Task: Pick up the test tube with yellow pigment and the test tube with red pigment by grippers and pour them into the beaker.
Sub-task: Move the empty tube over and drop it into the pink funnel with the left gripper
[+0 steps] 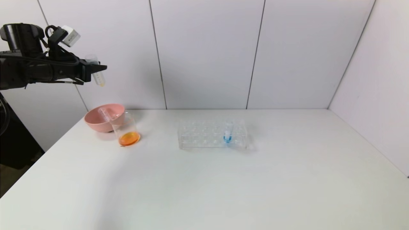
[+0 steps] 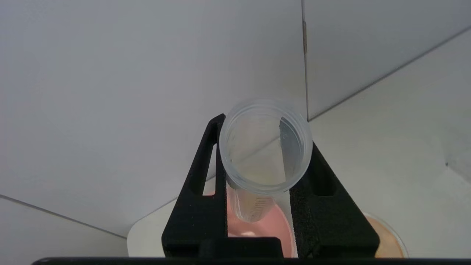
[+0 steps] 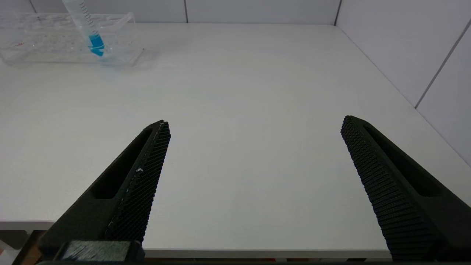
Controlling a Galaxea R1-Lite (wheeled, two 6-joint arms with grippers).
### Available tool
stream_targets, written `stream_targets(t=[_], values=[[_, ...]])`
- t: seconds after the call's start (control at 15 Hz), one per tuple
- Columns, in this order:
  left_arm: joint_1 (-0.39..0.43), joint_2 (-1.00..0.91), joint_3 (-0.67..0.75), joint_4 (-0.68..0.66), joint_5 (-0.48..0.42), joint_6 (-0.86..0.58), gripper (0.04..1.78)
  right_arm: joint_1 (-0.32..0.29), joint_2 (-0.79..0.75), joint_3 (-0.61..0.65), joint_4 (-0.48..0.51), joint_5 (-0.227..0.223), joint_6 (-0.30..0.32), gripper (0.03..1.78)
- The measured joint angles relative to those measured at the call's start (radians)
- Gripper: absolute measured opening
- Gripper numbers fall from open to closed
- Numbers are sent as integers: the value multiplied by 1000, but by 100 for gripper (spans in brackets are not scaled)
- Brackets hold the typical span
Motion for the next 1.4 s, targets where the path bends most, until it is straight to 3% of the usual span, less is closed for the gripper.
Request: stream_targets(t=[0.27,0.67,0.87,1.4], values=[[0,41,44,-320,75,-235,49,0,0,0,0,0,0,170],[-11,111,38,-405,250,-341,49,0,0,0,0,0,0,170],[-15,166,31,-486,270,-371,49,0,0,0,0,0,0,170],[-15,292,27,-508,273,-380,49,0,0,0,0,0,0,170]])
